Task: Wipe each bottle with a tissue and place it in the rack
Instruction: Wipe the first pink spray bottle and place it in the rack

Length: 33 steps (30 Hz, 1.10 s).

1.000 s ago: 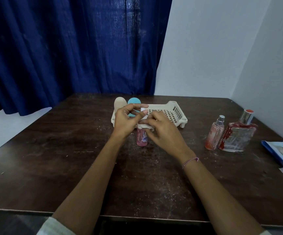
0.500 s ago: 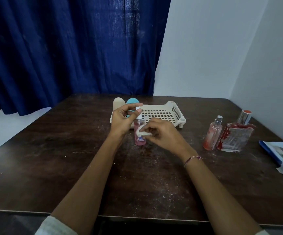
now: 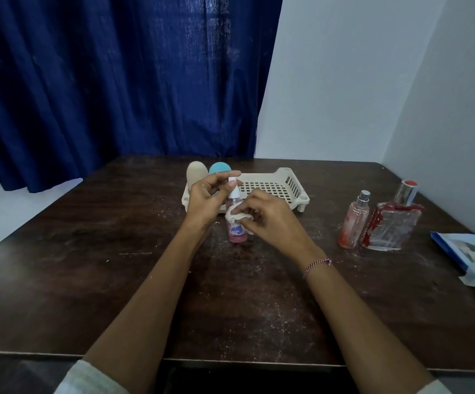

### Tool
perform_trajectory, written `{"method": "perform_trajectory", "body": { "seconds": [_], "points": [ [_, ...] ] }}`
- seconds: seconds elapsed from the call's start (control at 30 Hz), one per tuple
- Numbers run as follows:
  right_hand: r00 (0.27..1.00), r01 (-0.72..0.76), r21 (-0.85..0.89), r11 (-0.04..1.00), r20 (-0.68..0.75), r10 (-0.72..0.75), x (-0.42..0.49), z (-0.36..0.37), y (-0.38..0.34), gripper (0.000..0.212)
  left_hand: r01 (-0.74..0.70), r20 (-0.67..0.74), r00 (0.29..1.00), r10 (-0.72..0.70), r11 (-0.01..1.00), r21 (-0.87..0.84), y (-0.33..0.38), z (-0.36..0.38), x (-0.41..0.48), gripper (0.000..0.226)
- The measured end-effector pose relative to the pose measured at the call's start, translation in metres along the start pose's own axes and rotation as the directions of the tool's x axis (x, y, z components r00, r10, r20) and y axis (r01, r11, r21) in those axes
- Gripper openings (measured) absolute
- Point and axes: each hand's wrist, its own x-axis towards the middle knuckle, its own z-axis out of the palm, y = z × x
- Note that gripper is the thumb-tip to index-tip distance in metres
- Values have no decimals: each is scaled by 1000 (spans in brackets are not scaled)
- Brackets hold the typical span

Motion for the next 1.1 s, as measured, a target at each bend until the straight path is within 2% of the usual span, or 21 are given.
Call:
{"method": "perform_trajectory", "body": {
  "seconds": [0.13,0.2,0.27,0.37,0.43,0.6,0.77,0.87,0.97,1.1],
  "points": [
    [967,32,55,998,249,-45,1,1,2,24,38,21,999,-37,998,-51,1,0,0,21],
    [948,60,40,997,309,-70,-1,2,2,22,61,35,998,-59,996,-64,0,0,0,22],
    [963,76,34,996,258,-83,-2,3,-1,22,72,63,996,-68,995,-63,1,0,1,24],
    [997,78,22,997,11,-78,-1,2,-5,24,57,130,990,-46,995,-84,1,2,-1,25],
    [993,72,-12,997,-91,-73,-1,2,-6,24,33,152,988,-22,997,-69,1,4,-2,26],
    [995,11,-91,996,-94,-20,-2,0,-3,26,40,157,987,-31,998,-56,0,2,1,28],
    [990,-61,-18,998,-127,58,-2,-3,4,23,50,144,989,-42,997,-56,2,3,1,28],
    [988,-21,40,999,-151,26,-3,1,1,24,36,146,989,-29,998,-43,1,4,0,27],
    [998,-9,48,999,-55,12,-2,2,2,23,40,117,992,-35,998,-40,0,4,1,27],
    [968,-20,46,999,250,8,-1,2,1,26,91,62,994,-87,994,-56,-2,3,4,26]
  ]
}}
